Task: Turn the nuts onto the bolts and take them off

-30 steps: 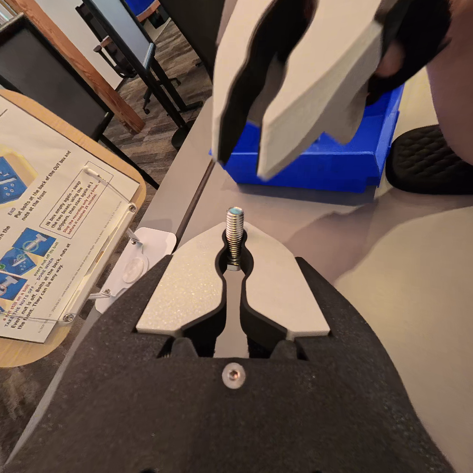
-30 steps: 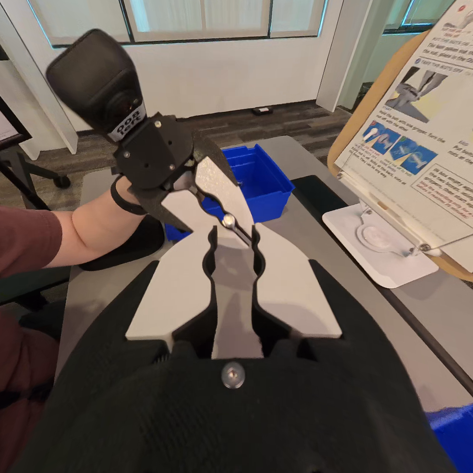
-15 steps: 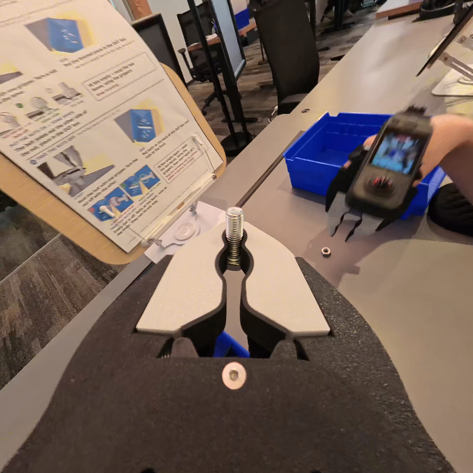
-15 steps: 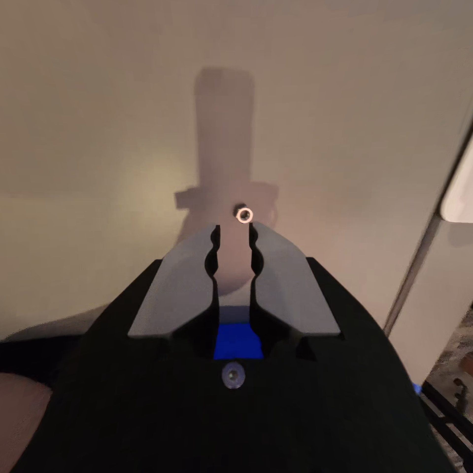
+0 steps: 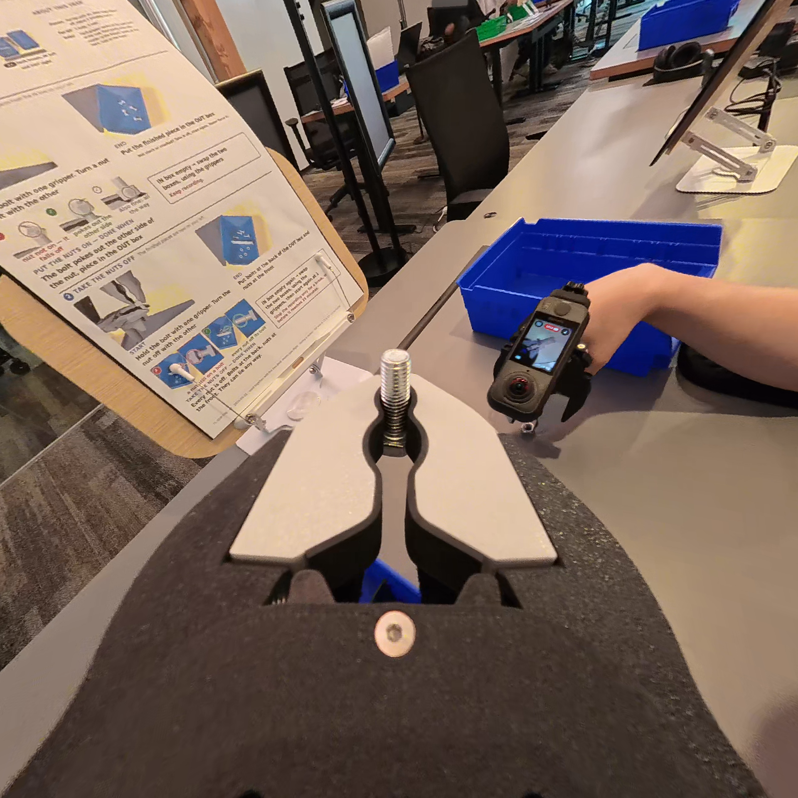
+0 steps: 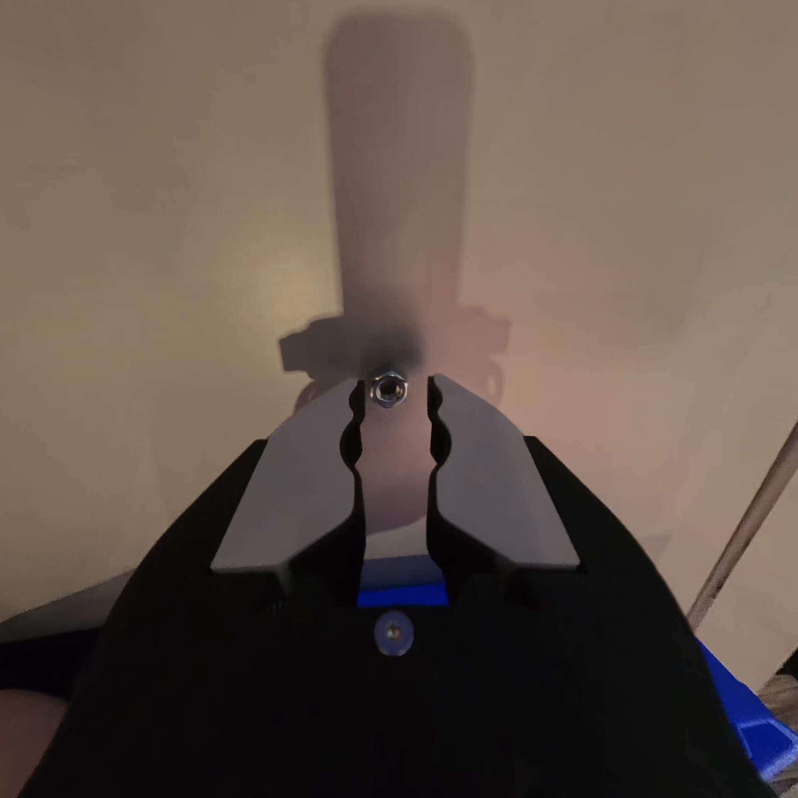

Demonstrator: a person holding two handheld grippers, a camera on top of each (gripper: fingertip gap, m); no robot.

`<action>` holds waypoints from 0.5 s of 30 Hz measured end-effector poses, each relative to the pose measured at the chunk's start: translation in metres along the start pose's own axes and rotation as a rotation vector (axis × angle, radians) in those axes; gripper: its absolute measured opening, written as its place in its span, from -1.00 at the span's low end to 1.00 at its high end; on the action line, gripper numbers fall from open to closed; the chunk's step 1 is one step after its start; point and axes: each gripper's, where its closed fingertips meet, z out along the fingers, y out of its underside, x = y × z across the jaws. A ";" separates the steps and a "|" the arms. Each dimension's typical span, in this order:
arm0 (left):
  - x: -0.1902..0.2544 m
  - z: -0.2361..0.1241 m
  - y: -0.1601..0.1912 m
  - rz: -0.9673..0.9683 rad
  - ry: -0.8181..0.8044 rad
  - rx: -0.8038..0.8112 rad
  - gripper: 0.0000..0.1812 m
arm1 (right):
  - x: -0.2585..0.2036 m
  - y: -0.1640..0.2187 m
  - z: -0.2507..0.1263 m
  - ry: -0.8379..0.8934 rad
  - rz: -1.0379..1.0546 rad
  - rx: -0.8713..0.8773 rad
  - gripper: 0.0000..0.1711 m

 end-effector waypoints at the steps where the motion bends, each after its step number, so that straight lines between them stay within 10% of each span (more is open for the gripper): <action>1: 0.001 0.001 0.000 -0.002 0.005 -0.001 -0.96 | -0.001 0.000 0.002 -0.010 0.008 -0.002 -0.67; 15: 0.011 0.019 0.007 0.016 0.059 -0.039 -0.96 | -0.013 -0.011 -0.025 -0.050 -0.024 0.081 -0.79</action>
